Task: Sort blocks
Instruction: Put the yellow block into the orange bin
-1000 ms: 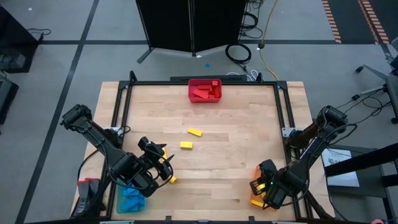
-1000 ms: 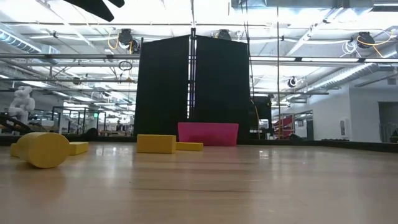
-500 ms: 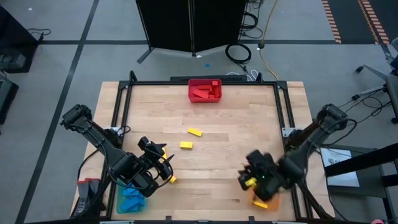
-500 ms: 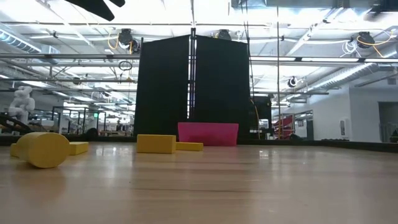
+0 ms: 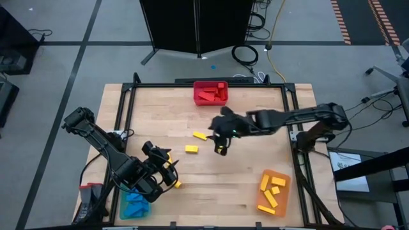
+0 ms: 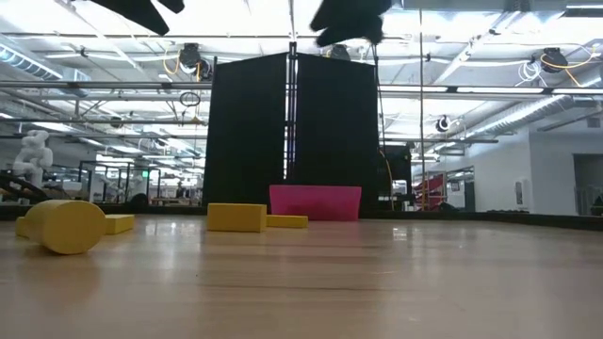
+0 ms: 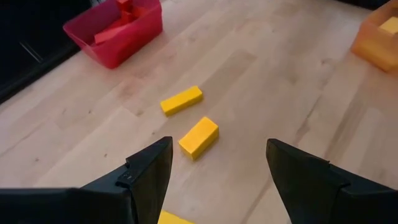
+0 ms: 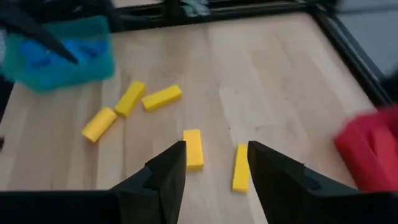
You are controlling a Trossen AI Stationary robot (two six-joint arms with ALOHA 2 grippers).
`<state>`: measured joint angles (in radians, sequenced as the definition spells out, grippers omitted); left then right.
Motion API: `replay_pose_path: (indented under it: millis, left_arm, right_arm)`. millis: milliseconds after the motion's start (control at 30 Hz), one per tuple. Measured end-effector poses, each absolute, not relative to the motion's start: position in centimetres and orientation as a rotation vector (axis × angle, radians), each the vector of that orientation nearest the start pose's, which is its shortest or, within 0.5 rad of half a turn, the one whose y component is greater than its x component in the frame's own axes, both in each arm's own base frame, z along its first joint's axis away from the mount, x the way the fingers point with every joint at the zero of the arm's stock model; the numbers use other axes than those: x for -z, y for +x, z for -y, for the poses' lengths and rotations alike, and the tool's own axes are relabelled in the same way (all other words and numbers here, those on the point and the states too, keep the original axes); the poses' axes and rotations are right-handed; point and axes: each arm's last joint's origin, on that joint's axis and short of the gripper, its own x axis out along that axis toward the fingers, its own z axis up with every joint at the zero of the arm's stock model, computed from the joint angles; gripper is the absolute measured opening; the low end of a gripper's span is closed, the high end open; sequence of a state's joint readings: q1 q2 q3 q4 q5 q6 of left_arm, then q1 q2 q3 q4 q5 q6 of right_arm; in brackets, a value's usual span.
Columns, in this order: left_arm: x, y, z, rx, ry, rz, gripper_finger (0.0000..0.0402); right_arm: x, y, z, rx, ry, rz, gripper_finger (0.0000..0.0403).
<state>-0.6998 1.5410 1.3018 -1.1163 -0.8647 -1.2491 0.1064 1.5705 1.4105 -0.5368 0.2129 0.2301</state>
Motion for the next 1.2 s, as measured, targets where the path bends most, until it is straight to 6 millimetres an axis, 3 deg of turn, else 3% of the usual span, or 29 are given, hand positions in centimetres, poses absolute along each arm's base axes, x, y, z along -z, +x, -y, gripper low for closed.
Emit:
replay_pose_path:
  millis: [133, 400, 600, 800, 900, 1033, 1200]
  left_arm:
    - [-28.3, 23.0, 16.6, -0.639, -0.208, -0.693, 0.0264]
    - [-28.3, 23.0, 16.6, -0.634, -0.202, -0.702, 0.0264]
    - [-28.2, 22.8, 16.5, -0.642, -0.190, -0.711, 0.0264]
    - [-28.2, 22.8, 16.5, -0.644, -0.188, -0.713, 0.0264]
    - [-28.2, 22.8, 16.5, -0.644, -0.188, -0.713, 0.0264]
    - [-28.2, 22.8, 16.5, -0.643, -0.186, -0.724, 0.0264]
    - [-28.2, 22.7, 16.4, -0.647, -0.170, -0.734, 0.0264]
  right_arm:
    - [-30.3, 36.7, -1.7, 0.107, -0.007, -0.699, 0.0168]
    - [-22.4, 41.9, -1.6, 0.003, -0.009, -0.797, 0.0227]
    - [-19.2, 45.2, -1.6, -0.005, -0.006, -0.843, 0.0271]
    - [-16.1, 47.3, -1.3, -0.033, 0.055, -0.938, 0.0277]
    - [-13.3, 47.1, -1.3, -0.016, 0.099, -1.067, 0.0274]
    - [-12.6, 46.8, -1.3, 0.027, 0.125, -1.127, 0.0245]
    - [-12.8, 46.8, -1.1, 0.062, 0.118, -1.113, 0.0129]
